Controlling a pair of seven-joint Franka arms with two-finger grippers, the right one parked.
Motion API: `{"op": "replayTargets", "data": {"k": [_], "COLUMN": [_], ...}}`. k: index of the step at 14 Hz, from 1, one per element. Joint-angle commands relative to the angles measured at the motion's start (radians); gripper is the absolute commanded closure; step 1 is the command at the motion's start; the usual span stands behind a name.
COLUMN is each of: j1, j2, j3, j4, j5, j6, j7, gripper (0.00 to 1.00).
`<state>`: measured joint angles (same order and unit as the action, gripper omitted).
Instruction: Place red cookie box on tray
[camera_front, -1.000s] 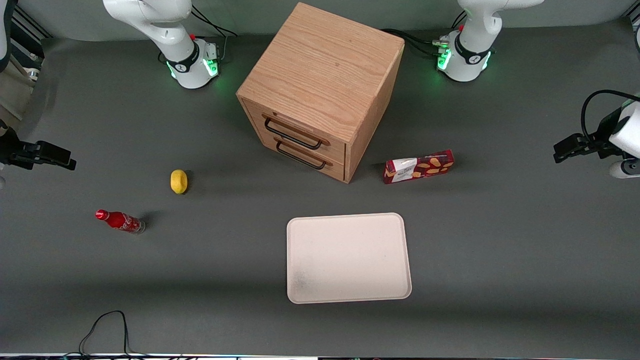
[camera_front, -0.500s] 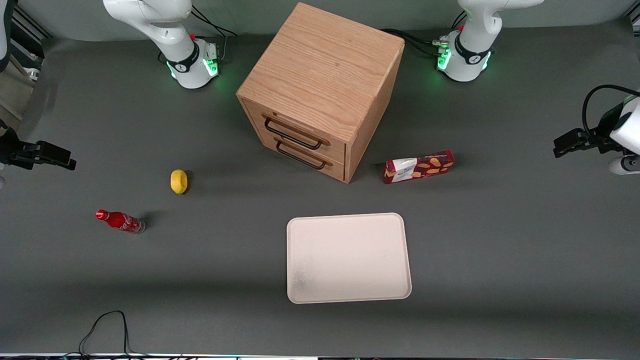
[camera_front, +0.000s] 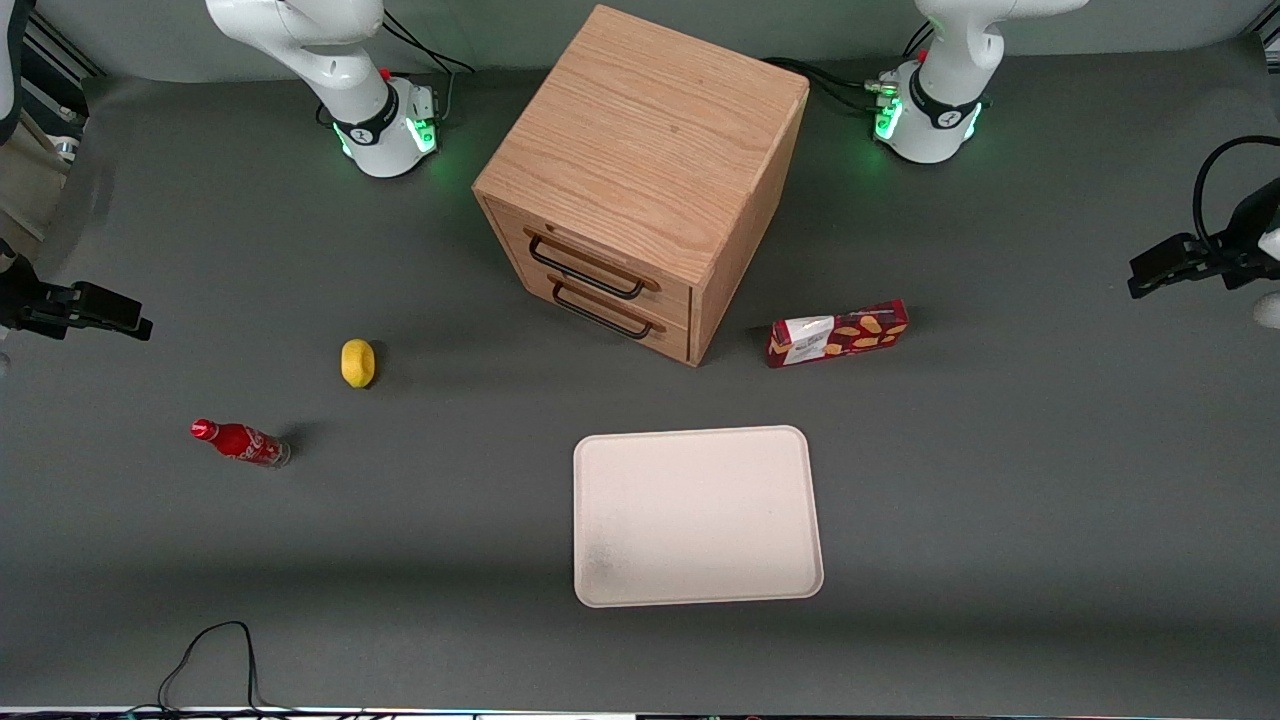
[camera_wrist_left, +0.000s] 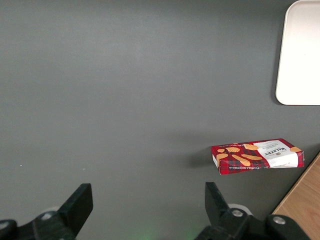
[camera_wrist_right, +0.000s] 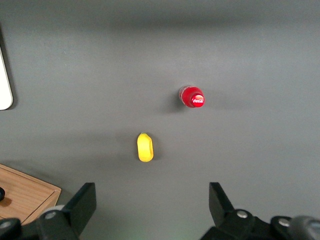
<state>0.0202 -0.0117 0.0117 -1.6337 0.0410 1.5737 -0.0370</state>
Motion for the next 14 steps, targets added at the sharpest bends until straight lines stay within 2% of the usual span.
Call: {"op": "replayTargets", "data": {"k": [1,14], "j1": [0.001,-0.009], "j2": [0.009,0.013], "j3": [-0.002,-0.013], "j4": [0.041,0.064], "j5": [-0.018,-0.052], "j6": [-0.032,-0.027], "j7": [0.014,0.009], "gripper": [0.0,0.0]}}
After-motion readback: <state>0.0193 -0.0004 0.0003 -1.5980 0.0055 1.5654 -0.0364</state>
